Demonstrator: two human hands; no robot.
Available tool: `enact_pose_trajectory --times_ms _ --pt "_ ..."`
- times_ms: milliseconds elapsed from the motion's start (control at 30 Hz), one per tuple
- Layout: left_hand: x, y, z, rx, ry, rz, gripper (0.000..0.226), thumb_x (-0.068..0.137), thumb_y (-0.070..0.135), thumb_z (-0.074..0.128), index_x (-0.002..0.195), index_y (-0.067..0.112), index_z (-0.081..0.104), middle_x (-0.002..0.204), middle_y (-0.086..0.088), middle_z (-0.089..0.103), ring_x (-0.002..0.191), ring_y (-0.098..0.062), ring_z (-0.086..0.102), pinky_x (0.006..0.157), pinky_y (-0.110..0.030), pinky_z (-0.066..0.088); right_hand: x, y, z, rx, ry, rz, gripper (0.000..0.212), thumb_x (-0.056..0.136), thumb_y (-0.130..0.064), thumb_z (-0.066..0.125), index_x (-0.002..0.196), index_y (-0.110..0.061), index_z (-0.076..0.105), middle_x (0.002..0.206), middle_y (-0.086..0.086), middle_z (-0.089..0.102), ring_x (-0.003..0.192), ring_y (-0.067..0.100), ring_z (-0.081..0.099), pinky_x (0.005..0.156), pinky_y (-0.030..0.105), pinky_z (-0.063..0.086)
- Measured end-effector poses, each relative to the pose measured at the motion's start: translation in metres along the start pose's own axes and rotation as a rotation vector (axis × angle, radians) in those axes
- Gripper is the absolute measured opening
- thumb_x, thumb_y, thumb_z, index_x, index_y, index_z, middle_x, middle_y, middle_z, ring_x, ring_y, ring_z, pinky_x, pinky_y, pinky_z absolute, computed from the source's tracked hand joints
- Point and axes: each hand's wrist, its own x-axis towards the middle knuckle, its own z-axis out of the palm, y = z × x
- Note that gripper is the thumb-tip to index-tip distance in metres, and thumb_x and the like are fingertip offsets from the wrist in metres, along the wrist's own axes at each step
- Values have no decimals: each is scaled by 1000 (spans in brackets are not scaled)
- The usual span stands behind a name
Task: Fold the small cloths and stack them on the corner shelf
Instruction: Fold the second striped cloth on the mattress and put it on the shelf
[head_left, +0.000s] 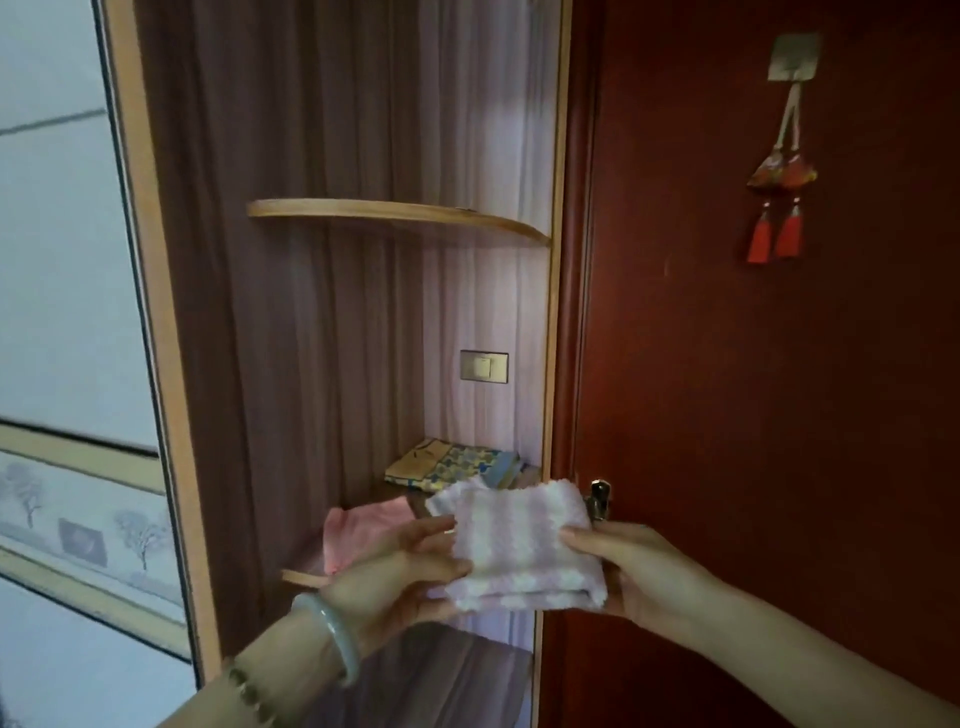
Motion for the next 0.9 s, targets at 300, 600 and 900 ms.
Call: enact_pose_trajectory --times_ms 300,600,900 --pt "144 32 -51 22 -13 16 66 66 -7 68 129 1 50 129 -22 57 112 -41 58 86 -52 52 156 -21 -30 -11 -12 13 23 87 -16 66 106 -4 68 102 15 73 95 28 71 76 36 59" --pt "211 18 -78 -8 192 -1 59 63 -10 65 120 3 56 98 -10 69 79 -20 66 60 -30 55 285 -2 -50 -10 -129 106 8 89 -12 63 95 -9 68 78 4 74 69 16 72 52 26 56" --pt "248 -16 -77 -9 543 -42 62 68 -14 59 127 -1 46 94 -7 61 87 -22 61 63 -34 57 389 48 -63 -126 -322 241 9 89 -8 63 97 -6 66 72 6 74 62 17 71 51 30 57"
